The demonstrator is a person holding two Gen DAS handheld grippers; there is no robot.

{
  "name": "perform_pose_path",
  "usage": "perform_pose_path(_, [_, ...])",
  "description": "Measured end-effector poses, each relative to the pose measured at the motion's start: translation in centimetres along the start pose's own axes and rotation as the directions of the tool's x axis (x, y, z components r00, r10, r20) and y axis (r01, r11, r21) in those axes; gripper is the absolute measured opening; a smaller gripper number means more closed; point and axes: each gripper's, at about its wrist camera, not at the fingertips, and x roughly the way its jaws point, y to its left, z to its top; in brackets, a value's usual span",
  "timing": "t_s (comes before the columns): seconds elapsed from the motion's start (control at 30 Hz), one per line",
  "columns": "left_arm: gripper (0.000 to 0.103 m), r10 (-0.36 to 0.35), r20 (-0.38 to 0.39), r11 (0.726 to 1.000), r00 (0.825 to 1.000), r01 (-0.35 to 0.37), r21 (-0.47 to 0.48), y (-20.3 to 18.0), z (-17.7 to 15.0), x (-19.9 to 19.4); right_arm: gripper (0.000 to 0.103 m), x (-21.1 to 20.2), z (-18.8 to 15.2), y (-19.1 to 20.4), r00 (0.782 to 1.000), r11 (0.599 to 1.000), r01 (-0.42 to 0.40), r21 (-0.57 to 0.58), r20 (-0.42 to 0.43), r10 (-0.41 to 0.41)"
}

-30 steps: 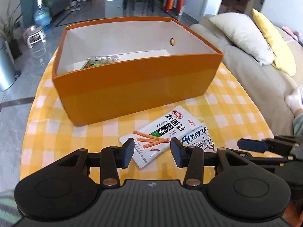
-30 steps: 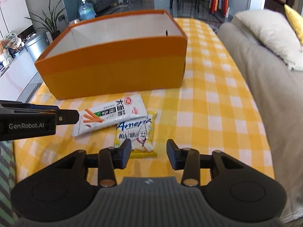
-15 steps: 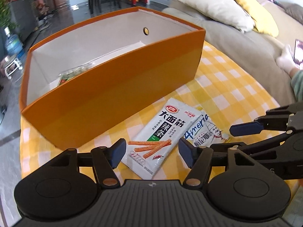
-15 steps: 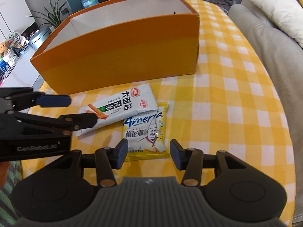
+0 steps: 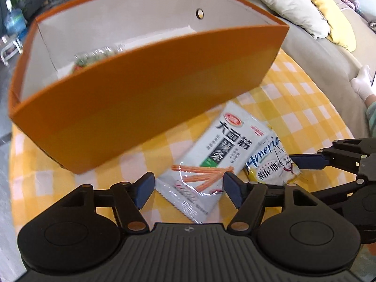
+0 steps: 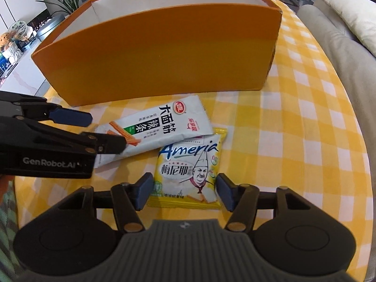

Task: Organize snacks
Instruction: 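Grasp the yellow Ameria bag with the right tool while the left tool grasps the white spicy-strip packet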

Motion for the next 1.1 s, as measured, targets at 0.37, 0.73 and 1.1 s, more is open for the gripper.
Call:
perform_pose_path(0.37, [0.079, -0.029, -0.064, 0.995, 0.998, 0.035, 0.096, -2.6, -0.6, -0.5, 0.052, -0.8, -0.3, -3.0, 0.998, 0.999, 0.046, 0.02, -0.049, -0.045])
perform_pose_path(0.73, [0.089, 0.072, -0.053, 0.945, 0.996, -0.051, 0.323, -6.1, 1.3, 1.6, 0.053, -0.9, -0.7, -3.9, 0.999, 0.998, 0.021, -0.061, -0.041, -0.024])
perform_pose_path(1.1, [0.096, 0.044, -0.055, 0.973, 0.998, -0.03, 0.227, -5.2, 2.6, 3.2, 0.057, -0.9, -0.9, -3.7, 1.0, 0.993, 0.01, -0.114, -0.025, -0.013])
